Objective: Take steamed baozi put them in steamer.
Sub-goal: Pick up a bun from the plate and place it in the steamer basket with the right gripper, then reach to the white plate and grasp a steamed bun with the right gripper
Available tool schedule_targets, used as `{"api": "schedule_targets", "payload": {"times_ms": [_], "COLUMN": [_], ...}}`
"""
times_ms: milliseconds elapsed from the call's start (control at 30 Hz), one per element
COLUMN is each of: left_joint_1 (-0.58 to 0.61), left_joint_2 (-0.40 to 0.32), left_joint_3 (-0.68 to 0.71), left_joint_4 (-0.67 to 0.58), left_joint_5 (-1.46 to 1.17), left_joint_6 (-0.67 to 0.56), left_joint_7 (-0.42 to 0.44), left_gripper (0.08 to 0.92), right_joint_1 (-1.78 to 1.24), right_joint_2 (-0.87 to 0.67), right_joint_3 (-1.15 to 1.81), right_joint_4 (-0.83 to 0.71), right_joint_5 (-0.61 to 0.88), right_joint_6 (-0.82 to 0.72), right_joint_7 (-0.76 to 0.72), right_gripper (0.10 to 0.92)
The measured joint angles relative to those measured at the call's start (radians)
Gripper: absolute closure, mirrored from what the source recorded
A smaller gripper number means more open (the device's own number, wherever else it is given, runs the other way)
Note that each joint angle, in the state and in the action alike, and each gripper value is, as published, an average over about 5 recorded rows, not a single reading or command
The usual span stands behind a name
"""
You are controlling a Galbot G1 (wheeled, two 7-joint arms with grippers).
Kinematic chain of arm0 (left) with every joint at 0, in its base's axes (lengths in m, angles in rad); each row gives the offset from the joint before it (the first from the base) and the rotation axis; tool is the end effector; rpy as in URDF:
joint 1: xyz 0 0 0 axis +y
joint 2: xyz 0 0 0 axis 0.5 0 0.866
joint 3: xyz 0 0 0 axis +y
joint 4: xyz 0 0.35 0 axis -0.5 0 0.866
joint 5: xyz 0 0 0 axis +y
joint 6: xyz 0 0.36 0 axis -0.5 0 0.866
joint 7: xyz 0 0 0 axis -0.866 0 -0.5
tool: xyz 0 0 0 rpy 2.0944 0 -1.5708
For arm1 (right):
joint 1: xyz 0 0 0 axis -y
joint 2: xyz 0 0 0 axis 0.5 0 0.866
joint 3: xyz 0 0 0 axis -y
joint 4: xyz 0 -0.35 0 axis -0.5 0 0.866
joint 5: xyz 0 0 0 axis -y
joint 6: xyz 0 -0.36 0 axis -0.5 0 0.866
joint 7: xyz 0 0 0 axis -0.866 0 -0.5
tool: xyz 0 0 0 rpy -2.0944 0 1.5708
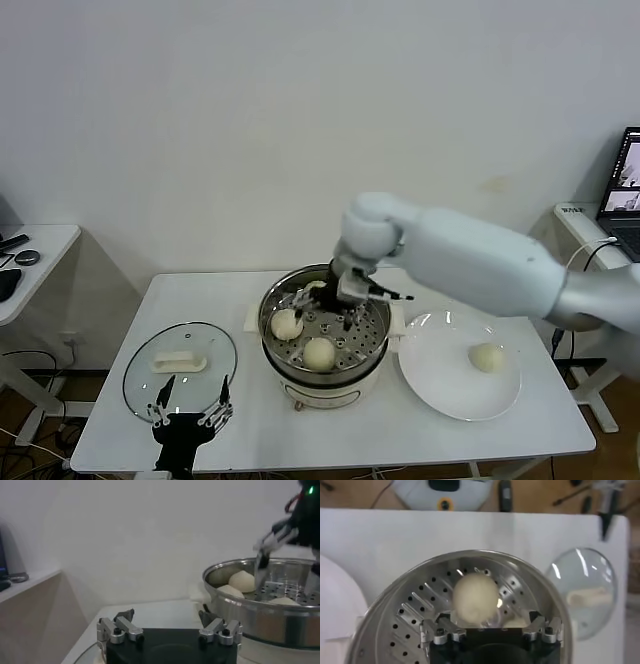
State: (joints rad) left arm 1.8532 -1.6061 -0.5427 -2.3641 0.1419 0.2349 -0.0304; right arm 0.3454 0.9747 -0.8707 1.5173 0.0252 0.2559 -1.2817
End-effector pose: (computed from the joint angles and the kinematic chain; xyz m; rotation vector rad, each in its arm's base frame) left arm 0.1073 0.0015 -0.2470 0.1207 -2.8848 -0.1886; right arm 0.5075 0.0856 -0.0273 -2.1970 0.9251 -2.0439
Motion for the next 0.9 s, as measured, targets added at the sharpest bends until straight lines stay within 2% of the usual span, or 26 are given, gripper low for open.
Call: {"api": "schedule_targets", "payload": {"times_ms": [167,367,600,900], "left_joint_1": [0.021,0.038,0.059,0.080], "left_joint_2": [0.010,0.014,0.009,0.007], "left_joint_3": [-0.014,-0.030,-0.022,-0.022], "left_joint_4": [-0.017,-0.027,-0.040,-0.058], "left_joint_5": [-0.004,-0.009,-0.012,-0.026], "left_joint_6": [0.002,0.006,0.011,0.022], "left_joint_7": [-0.004,-0.011,-0.014,-0.020], "left_gripper": [0.177,0.177,0.177,0.177], "right_joint_1": [-0.014,-0.091,-0.269,-0.429], "right_joint_2": [-0.136,-0.291,-0.389,-0.410], "right_joint_3": [0.075,0.167,0.300,0.395], "right_joint_4": [-0.022,-0.050,-0.092,-0.166], "right_joint_5": [0.067,0.043,-0.056,-0.162], "right_joint_6": [-0.194,-0.326,-0.402,-0.416], "right_joint_7": [-0.002,0.001,0.023,0.003], "right_gripper": [0.203,0.203,0.203,0.203]}}
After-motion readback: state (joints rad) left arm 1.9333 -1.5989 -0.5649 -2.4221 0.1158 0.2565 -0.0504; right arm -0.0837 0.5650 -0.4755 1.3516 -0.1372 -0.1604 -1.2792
